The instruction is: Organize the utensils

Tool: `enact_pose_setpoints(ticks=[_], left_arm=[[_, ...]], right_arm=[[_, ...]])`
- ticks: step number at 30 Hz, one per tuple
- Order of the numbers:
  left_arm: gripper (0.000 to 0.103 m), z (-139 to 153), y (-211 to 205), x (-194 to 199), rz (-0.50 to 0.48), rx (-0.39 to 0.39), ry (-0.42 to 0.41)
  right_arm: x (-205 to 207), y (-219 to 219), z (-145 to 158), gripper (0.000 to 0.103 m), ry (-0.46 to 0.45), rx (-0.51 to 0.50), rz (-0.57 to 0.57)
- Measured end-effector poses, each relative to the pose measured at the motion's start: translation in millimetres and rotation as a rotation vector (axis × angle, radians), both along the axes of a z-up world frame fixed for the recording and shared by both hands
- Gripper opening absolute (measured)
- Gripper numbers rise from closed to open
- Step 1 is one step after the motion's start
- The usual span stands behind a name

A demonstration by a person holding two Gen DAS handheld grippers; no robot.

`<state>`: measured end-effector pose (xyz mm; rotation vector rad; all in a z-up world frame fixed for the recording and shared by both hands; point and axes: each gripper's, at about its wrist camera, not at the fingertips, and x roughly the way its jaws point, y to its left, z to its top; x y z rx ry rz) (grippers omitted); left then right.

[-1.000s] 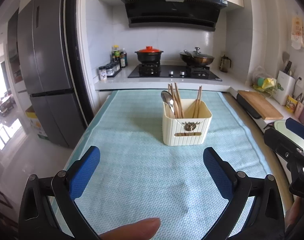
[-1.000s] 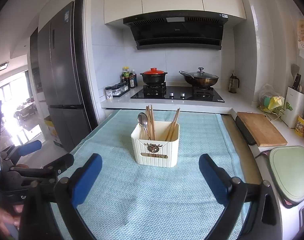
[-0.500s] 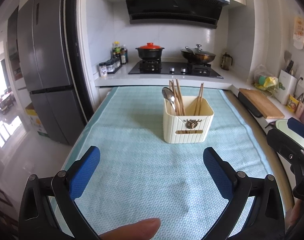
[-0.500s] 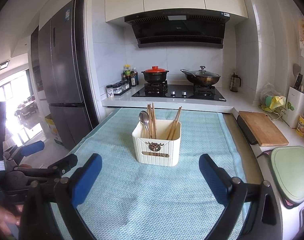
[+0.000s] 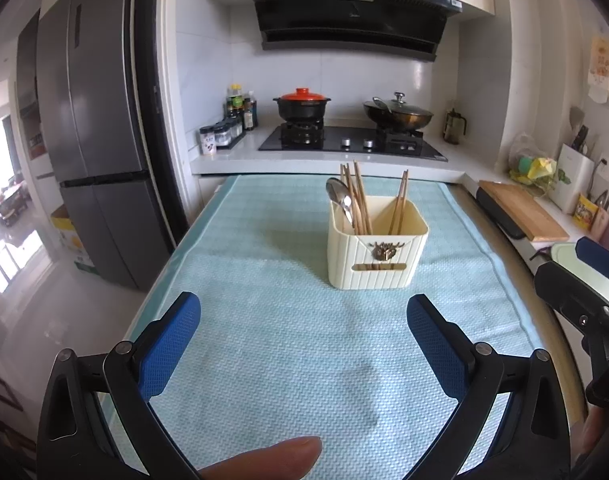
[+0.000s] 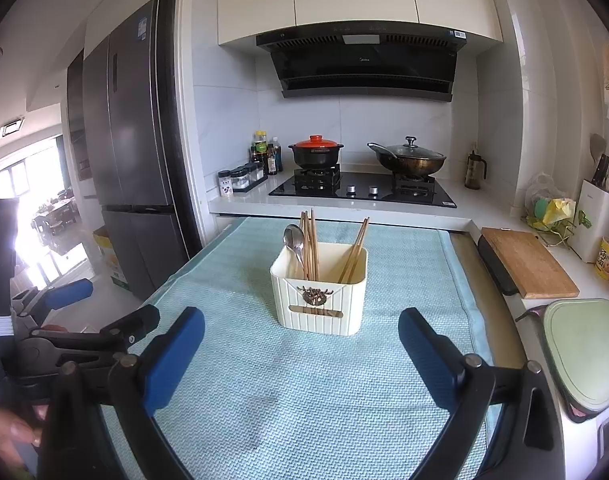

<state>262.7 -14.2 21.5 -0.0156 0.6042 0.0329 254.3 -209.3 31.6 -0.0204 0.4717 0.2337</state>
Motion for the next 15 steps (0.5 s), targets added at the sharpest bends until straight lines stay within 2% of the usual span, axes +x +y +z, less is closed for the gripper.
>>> enact_pose_setpoints(ticks=[15], left_arm=[[0.103, 1.5, 0.7, -2.1, 0.001, 0.001, -0.003]], right_arm=[[-0.9, 0.8, -0.1, 0.099, 0.001, -0.003, -0.003]])
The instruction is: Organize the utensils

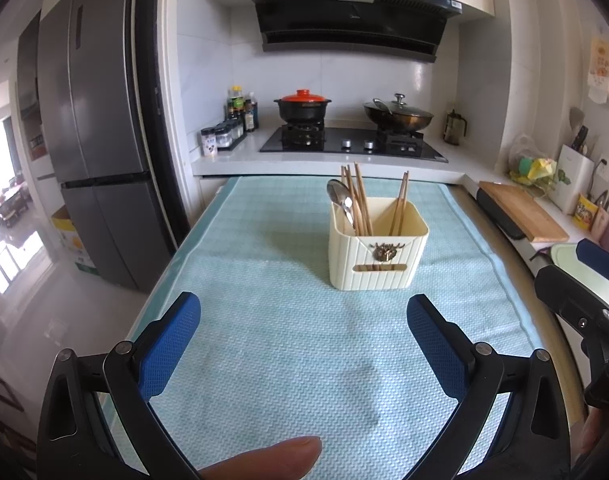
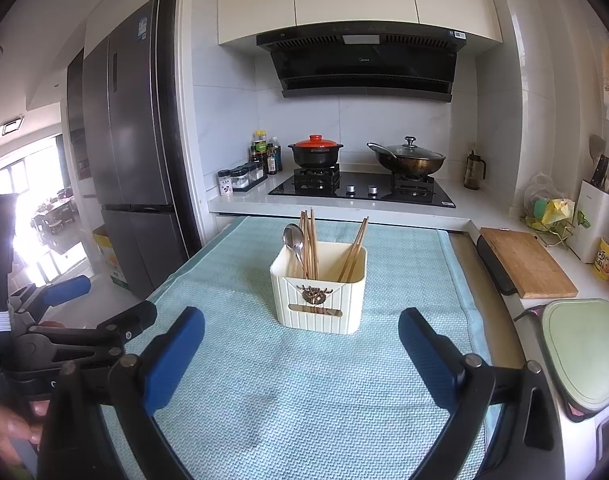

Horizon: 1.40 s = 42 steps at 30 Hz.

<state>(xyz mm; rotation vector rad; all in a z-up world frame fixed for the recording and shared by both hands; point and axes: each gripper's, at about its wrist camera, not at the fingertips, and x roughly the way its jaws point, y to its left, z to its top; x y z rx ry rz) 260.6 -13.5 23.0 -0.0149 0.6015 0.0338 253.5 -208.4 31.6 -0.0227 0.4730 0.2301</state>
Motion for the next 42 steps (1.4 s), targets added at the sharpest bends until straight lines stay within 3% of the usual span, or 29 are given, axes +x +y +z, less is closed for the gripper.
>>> enact_pose_setpoints(ticks=[42], left_arm=[[0.103, 2.3, -5.3, -2.0, -0.011, 0.007, 0.005]], right_arm=[[0.9, -3.2, 2.1, 0.099, 0.002, -0.005, 0.001]])
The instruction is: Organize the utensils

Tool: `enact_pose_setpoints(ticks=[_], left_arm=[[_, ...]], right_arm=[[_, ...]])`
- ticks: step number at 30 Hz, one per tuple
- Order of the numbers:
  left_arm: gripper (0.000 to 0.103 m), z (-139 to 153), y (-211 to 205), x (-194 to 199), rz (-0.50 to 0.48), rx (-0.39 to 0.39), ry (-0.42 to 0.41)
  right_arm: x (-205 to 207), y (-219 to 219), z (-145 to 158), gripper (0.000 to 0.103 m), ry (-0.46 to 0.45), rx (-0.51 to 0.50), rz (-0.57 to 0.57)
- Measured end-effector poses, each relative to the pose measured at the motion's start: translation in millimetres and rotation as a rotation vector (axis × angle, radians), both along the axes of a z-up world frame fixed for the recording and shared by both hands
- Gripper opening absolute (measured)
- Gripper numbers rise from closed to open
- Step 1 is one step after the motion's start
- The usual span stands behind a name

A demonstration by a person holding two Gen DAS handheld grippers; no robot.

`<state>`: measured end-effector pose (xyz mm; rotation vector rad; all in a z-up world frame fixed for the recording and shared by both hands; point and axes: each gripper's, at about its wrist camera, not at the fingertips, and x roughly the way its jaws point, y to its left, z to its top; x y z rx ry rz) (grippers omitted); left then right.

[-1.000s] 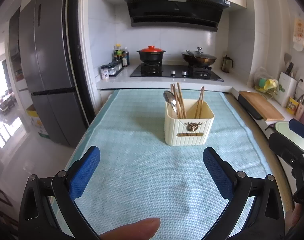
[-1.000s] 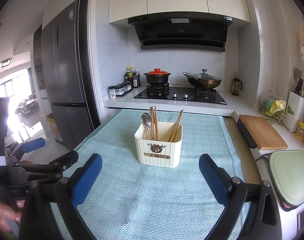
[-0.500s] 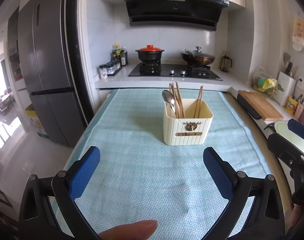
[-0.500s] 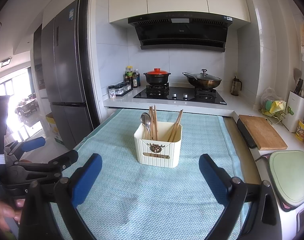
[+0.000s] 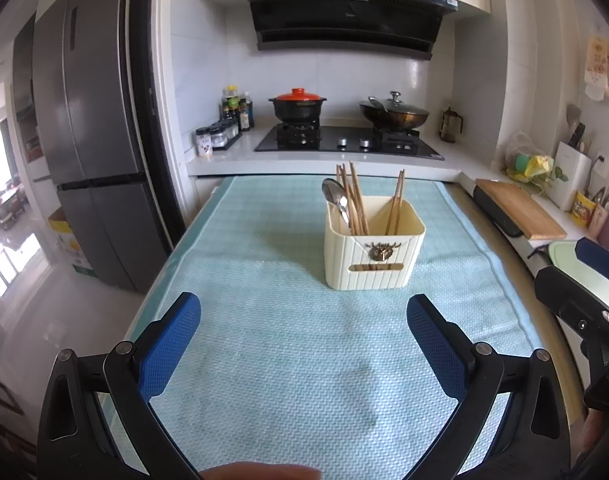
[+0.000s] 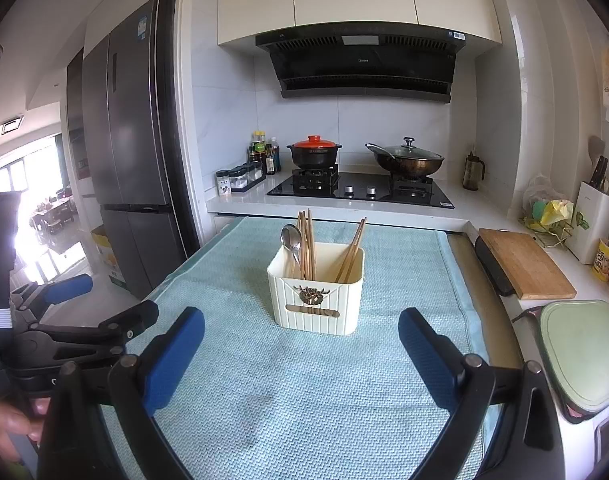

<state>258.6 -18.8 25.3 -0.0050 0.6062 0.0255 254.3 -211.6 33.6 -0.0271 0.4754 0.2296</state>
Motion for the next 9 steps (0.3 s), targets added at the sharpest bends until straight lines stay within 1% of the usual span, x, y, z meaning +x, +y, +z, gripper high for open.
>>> enact_pose_setpoints(ticks=[9], left_arm=[[0.103, -3.0, 0.1, 1.8, 0.006, -0.005, 0.011]], right_arm=[[0.7, -2.0, -2.7, 0.099, 0.008, 0.005, -0.006]])
